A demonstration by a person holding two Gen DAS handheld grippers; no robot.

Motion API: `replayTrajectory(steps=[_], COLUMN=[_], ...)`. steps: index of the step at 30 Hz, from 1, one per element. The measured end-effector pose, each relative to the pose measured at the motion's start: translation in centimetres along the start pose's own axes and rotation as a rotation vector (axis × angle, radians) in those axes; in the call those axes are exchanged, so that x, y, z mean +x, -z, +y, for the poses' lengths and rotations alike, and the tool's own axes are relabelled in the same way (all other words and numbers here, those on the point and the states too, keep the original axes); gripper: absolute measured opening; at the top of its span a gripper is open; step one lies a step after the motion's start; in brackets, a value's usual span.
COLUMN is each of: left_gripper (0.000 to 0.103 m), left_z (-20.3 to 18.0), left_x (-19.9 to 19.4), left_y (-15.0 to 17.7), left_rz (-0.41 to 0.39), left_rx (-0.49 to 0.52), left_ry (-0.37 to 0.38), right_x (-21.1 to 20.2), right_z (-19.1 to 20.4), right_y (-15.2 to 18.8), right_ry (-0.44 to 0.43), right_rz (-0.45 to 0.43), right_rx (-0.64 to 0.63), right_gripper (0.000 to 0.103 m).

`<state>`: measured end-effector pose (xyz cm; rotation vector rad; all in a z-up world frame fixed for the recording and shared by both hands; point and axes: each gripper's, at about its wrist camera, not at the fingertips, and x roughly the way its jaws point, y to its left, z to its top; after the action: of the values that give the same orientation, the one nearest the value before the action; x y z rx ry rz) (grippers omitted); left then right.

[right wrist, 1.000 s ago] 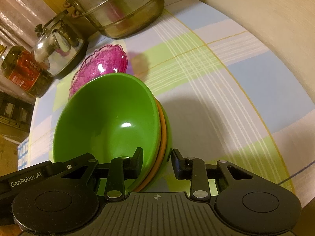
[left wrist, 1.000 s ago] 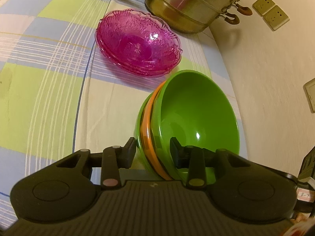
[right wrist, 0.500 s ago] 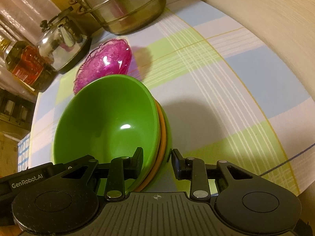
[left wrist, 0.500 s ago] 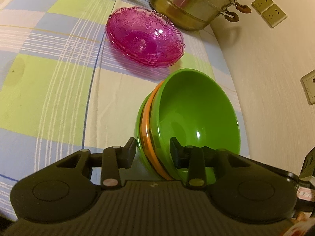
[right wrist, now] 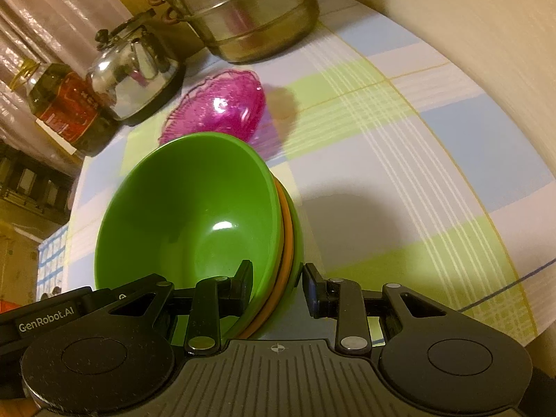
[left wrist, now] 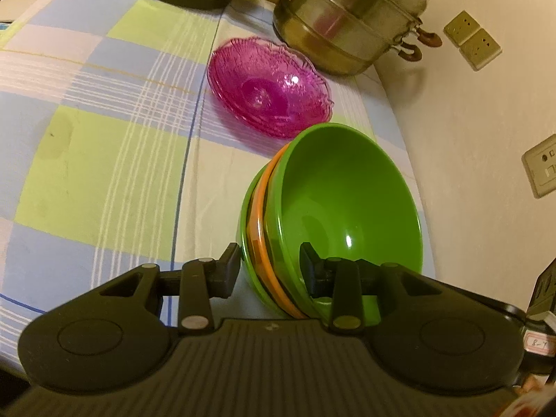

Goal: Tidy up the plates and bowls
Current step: 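Carry the bowl stack with both grippers over the pink dish stack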

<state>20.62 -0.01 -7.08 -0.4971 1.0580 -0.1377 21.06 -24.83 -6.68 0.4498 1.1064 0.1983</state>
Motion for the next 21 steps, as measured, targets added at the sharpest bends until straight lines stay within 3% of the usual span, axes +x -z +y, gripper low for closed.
replayTrajectory(steps=[21], left_gripper=[0.033], left_z=[-0.8], left_x=[-1.4], left_y=[-4.9], left_rz=[-0.06], left_rx=[0.022], left_ry=[0.009], right_x=[-0.2], right_z=[3.7], right_y=[-4.2], right_ry=[-0.011], right_rz=[-0.054], right_rx=[-0.044], right_gripper=[0.031])
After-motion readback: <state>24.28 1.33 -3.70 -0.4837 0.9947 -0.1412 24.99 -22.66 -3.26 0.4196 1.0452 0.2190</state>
